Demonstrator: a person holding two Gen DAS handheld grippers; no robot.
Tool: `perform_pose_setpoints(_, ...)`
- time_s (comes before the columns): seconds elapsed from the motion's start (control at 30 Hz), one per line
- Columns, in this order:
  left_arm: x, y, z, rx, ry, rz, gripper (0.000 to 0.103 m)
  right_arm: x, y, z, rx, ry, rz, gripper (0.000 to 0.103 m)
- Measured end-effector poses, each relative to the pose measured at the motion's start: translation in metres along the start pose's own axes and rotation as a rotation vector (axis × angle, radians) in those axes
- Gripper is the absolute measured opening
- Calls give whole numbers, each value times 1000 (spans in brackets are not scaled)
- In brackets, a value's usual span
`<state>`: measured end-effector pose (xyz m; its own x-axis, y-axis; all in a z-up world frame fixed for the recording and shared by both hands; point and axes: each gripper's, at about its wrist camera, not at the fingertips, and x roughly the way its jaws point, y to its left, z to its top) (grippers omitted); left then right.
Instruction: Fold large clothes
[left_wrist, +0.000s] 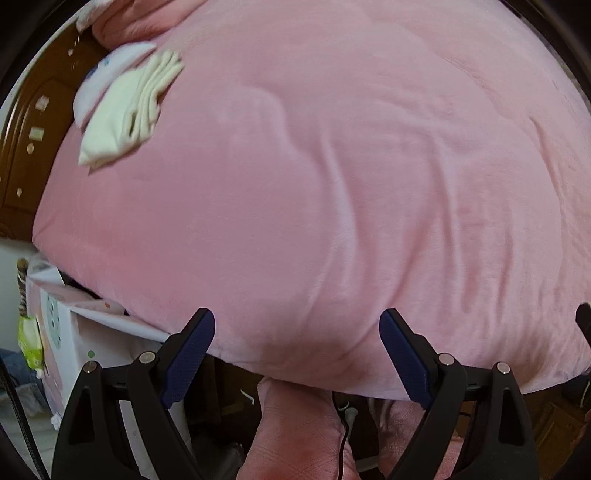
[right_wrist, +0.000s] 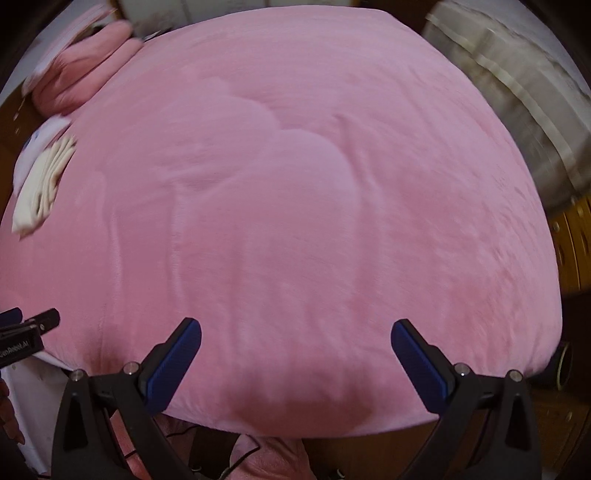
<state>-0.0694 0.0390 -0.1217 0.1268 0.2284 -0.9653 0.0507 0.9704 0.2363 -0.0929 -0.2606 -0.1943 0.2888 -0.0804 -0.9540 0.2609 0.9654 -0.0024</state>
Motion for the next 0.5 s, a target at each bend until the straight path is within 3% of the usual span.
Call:
perform_pose_setpoints(0.27, -41, -33, 9, 93, -80, -2, 90, -24, -32, -19, 89, 17, 6, 103)
perform_pose_setpoints(0.5, -85, -54, 10, 200, -132, -58, 90, -52, -33, -25, 137, 30, 19, 103)
